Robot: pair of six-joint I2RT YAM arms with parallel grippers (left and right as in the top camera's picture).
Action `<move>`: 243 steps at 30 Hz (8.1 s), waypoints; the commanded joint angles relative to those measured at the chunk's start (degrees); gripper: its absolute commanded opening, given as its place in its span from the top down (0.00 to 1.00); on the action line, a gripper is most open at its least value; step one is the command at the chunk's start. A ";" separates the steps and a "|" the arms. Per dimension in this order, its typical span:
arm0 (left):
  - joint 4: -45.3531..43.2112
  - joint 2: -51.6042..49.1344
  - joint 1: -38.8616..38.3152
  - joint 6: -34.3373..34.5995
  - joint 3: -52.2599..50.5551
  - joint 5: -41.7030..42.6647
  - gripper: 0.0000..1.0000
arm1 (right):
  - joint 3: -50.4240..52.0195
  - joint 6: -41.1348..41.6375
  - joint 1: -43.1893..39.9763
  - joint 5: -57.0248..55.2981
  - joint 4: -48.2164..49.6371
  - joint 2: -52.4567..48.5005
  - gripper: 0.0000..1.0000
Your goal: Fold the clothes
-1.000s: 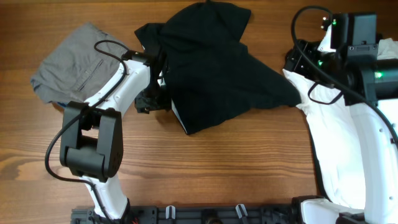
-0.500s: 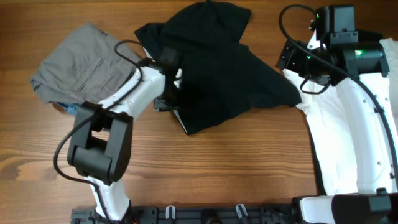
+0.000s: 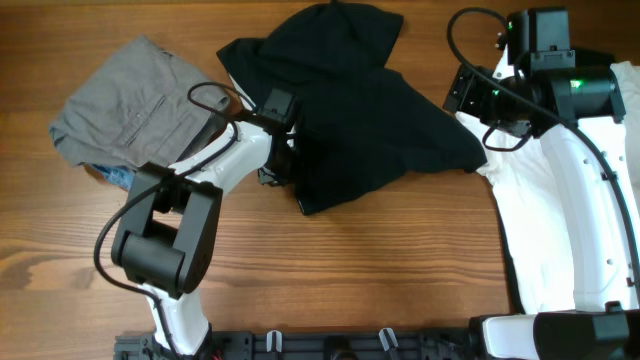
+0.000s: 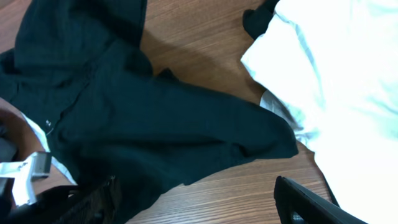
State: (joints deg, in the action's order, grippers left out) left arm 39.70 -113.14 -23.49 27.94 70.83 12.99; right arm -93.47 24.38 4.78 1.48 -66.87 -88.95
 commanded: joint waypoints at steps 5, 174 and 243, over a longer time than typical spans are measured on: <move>5.03 -3.65 1.03 2.82 -1.97 2.73 0.96 | 0.37 -0.39 0.07 0.44 0.33 -0.52 0.15; 8.50 21.46 31.98 -2.84 -28.39 11.19 0.96 | 21.03 -3.37 -11.17 12.04 6.56 -12.85 0.01; 10.34 23.82 33.90 -7.19 -26.45 11.76 0.96 | 51.17 -2.05 -14.93 20.72 30.97 3.13 0.95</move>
State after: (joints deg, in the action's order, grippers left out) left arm 48.12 -91.46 10.13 22.72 42.70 24.73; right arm -37.67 27.27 -10.28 23.07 -32.34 -87.53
